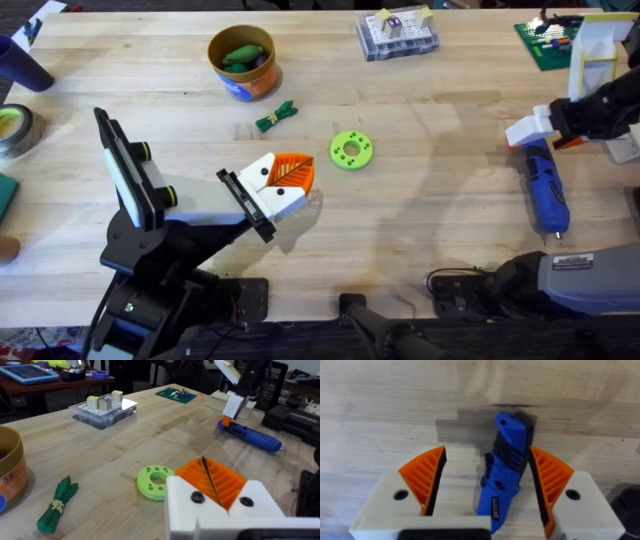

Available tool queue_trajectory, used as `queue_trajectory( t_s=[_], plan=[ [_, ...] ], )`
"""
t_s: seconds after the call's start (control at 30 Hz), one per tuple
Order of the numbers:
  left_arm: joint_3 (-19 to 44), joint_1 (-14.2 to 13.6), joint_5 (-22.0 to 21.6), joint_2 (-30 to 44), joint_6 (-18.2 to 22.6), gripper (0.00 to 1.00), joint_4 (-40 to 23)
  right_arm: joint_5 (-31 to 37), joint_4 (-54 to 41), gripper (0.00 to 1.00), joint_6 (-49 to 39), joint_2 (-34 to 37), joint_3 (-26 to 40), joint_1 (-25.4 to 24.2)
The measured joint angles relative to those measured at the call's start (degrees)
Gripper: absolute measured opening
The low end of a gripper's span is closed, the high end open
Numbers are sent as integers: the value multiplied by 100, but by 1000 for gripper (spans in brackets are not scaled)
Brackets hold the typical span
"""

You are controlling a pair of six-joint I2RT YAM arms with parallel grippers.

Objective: Pick up the gripper from the table and insert it into the empty holder that is missing its gripper. Then pick up a screw, insert it into the mounting hole, and use the screwdriver to tighten it. Finally, clean up the table by picking up the vegetable and placing it into the bucket.

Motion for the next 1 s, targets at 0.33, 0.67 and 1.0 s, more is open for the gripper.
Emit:
queue_trajectory(
  t_s=[0.33,0.67,1.0],
  plan=[
    [0,-1,0,2,-3,15,3,24,-345,973,11,-190,6,-52],
    [0,-1,0,2,-3,15,3,-10,-424,973,-20,-656,-125,-637],
    [0,-1,0,2,-3,15,3,-145,212,973,-83,-601,-859,-951]
  ],
)
